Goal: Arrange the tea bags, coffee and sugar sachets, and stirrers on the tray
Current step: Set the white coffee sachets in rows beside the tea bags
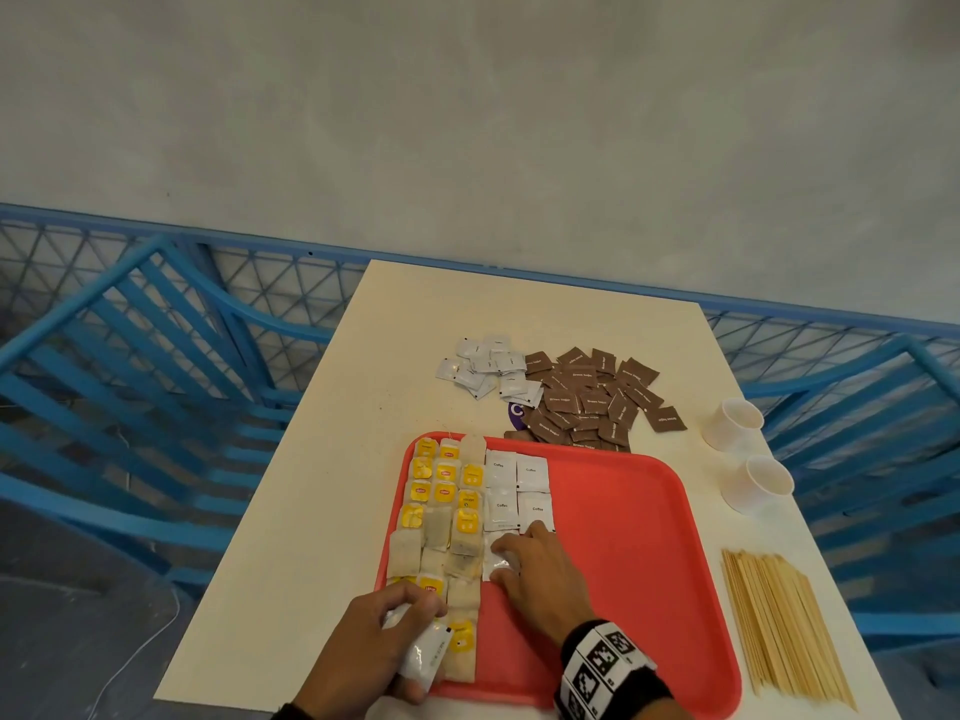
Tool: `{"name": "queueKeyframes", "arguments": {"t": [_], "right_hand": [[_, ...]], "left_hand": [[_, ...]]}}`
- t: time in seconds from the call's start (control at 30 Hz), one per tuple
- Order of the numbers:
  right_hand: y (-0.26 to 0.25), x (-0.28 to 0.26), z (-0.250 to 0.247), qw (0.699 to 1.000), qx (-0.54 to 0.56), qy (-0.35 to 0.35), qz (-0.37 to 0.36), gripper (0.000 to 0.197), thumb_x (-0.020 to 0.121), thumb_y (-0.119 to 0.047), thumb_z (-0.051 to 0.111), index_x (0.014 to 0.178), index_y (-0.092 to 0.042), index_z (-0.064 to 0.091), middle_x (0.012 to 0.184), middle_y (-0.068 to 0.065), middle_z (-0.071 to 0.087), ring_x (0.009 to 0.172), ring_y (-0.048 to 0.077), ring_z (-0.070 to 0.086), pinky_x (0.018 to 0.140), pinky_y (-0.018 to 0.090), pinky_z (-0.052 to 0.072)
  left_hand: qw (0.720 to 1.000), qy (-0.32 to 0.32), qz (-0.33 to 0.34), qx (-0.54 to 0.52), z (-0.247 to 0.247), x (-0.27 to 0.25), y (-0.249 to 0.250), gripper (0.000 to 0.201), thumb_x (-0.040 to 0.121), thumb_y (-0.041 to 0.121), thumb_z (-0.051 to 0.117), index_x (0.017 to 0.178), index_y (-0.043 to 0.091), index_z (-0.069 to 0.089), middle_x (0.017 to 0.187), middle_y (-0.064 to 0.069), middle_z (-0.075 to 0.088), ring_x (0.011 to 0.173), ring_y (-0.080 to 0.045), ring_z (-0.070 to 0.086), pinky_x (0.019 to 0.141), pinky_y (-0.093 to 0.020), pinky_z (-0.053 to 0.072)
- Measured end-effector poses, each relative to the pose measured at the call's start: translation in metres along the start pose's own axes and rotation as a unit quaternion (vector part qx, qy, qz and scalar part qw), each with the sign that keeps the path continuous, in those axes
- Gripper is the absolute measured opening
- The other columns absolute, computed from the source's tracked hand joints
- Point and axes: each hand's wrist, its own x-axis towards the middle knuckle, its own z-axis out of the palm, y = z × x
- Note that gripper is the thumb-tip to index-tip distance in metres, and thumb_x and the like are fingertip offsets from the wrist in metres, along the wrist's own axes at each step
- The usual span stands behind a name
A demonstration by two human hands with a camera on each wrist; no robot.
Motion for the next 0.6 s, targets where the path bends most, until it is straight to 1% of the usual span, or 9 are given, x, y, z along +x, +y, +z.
{"name": "queueKeyframes", "arguments": {"t": [0.1, 0.2, 0.23, 0.3, 0.37, 0.43, 0.47, 0.53, 0.6], "right_hand": [[-0.002, -0.001, -0.003, 1.000, 0.005, 0.001, 0.014, 0.034, 0.092, -0.038, 0.058, 0.125, -0.033, 0.059, 0.116, -0.002, 0.048, 0.116, 0.018, 0.050, 0.088, 0.033, 0.046], [0.003, 0.000, -0.011, 0.998, 0.044, 0.034, 0.033, 0.029, 0.092, -0.041, 0.058, 0.119, -0.030, 0.062, 0.111, -0.002, 0.053, 0.105, 0.018, 0.056, 0.082, 0.031, 0.045], [0.006, 0.000, -0.013, 0.997, 0.057, 0.044, 0.040, 0.025, 0.093, -0.040, 0.057, 0.113, -0.028, 0.063, 0.107, -0.003, 0.056, 0.101, 0.018, 0.057, 0.081, 0.030, 0.045], [0.013, 0.000, -0.016, 0.993, 0.075, 0.070, 0.053, 0.015, 0.095, -0.034, 0.052, 0.093, -0.024, 0.064, 0.095, -0.004, 0.062, 0.090, 0.017, 0.058, 0.076, 0.031, 0.047], [0.020, -0.002, -0.022, 0.987, 0.100, 0.098, 0.076, 0.026, 0.098, -0.025, 0.044, 0.073, -0.022, 0.052, 0.077, -0.005, 0.060, 0.075, 0.016, 0.053, 0.064, 0.031, 0.042], [0.023, -0.007, -0.037, 0.978, 0.126, 0.128, 0.104, 0.038, 0.102, -0.020, 0.039, 0.065, -0.020, 0.039, 0.063, -0.007, 0.049, 0.061, 0.011, 0.042, 0.057, 0.029, 0.029], [0.027, -0.009, -0.045, 0.974, 0.137, 0.144, 0.113, 0.042, 0.103, -0.019, 0.039, 0.062, -0.019, 0.035, 0.058, -0.007, 0.044, 0.055, 0.009, 0.036, 0.054, 0.028, 0.025], [0.035, -0.014, -0.056, 0.970, 0.147, 0.157, 0.112, 0.049, 0.104, -0.026, 0.045, 0.058, -0.017, 0.033, 0.052, -0.007, 0.036, 0.048, 0.006, 0.028, 0.050, 0.026, 0.029], [0.035, -0.025, -0.063, 0.975, 0.156, 0.131, 0.090, 0.050, 0.101, -0.034, 0.053, 0.057, -0.013, 0.043, 0.051, -0.007, 0.041, 0.047, 0.005, 0.031, 0.051, 0.021, 0.032]], "left_hand": [[1.000, 0.000, 0.001, -0.006, 0.000, -0.001, 0.001, 0.020, 0.091, 0.029, 0.069, 0.083, 0.012, 0.077, 0.089, -0.017, 0.069, 0.062, -0.027, 0.067, 0.048, -0.032, 0.053], [1.000, 0.004, 0.001, -0.014, 0.000, -0.001, 0.002, 0.020, 0.091, 0.028, 0.069, 0.081, 0.013, 0.077, 0.091, -0.020, 0.069, 0.061, -0.027, 0.066, 0.047, -0.031, 0.052], [1.000, 0.004, 0.000, -0.021, 0.000, -0.001, 0.002, 0.020, 0.091, 0.028, 0.069, 0.080, 0.013, 0.077, 0.092, -0.021, 0.069, 0.061, -0.027, 0.066, 0.046, -0.031, 0.052], [0.999, 0.008, -0.004, -0.032, 0.002, 0.000, 0.003, 0.021, 0.091, 0.026, 0.068, 0.081, 0.010, 0.077, 0.092, -0.019, 0.069, 0.059, -0.023, 0.067, 0.045, -0.031, 0.052], [0.999, 0.006, 0.000, -0.044, 0.007, 0.000, 0.008, 0.022, 0.092, 0.024, 0.067, 0.085, 0.004, 0.075, 0.090, -0.016, 0.069, 0.057, -0.019, 0.068, 0.044, -0.030, 0.052], [0.998, -0.004, 0.008, -0.065, 0.013, 0.000, 0.014, 0.025, 0.092, 0.024, 0.067, 0.089, -0.001, 0.072, 0.086, -0.013, 0.070, 0.059, -0.020, 0.068, 0.044, -0.029, 0.052], [0.997, -0.010, 0.011, -0.078, 0.017, 0.000, 0.018, 0.026, 0.092, 0.025, 0.067, 0.091, -0.001, 0.071, 0.083, -0.011, 0.071, 0.060, -0.022, 0.069, 0.045, -0.029, 0.053], [0.995, -0.018, 0.018, -0.092, 0.023, 0.002, 0.025, 0.026, 0.092, 0.026, 0.066, 0.094, 0.001, 0.070, 0.080, -0.008, 0.071, 0.065, -0.025, 0.070, 0.047, -0.029, 0.054], [0.995, -0.013, 0.029, -0.094, 0.031, 0.007, 0.031, 0.022, 0.093, 0.025, 0.066, 0.096, 0.003, 0.070, 0.084, -0.008, 0.070, 0.069, -0.026, 0.071, 0.049, -0.030, 0.056]]}}
